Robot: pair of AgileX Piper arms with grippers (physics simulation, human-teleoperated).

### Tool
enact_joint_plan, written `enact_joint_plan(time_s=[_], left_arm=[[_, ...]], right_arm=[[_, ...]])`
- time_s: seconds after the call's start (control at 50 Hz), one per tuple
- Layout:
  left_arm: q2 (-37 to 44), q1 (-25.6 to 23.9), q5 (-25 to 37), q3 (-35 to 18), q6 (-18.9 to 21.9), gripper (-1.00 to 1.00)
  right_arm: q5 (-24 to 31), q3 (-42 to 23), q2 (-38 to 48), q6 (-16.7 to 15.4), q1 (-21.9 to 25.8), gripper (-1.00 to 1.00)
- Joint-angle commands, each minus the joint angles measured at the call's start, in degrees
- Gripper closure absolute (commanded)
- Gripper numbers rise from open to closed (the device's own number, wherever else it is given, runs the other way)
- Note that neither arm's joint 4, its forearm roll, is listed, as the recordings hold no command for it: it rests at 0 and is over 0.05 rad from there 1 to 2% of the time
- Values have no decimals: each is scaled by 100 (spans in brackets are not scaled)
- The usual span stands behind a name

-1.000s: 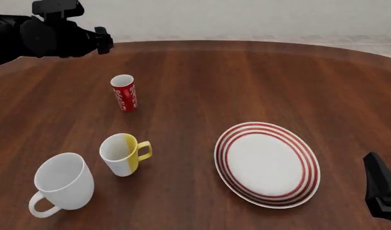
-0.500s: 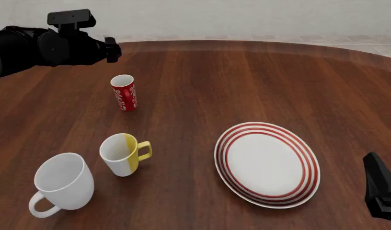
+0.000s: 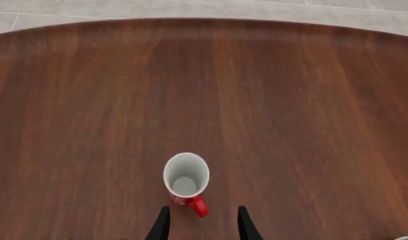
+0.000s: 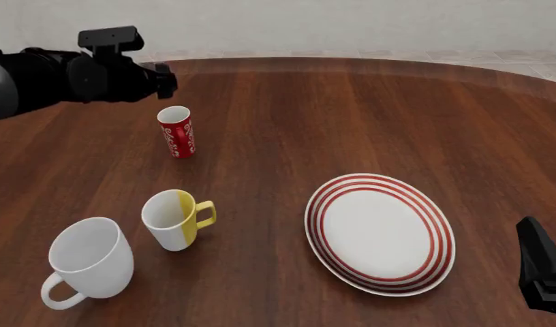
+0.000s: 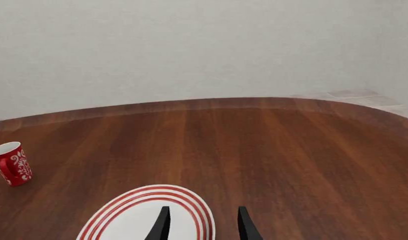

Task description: Pick up the red mug and put it on the plate

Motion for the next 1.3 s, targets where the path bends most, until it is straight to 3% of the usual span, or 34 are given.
enact_joint_plan(time_s=[0.02,0.48,1.3], left_arm=[[80,23,-86,78,-4,-100],[132,22,-448,431,112,-100],[504,-79,-668,428,228,-100]], right_arm=[[1,0,3,4,-3,-100],[2,0,10,-5,9,-100],[2,0,16,13,-4,-100]])
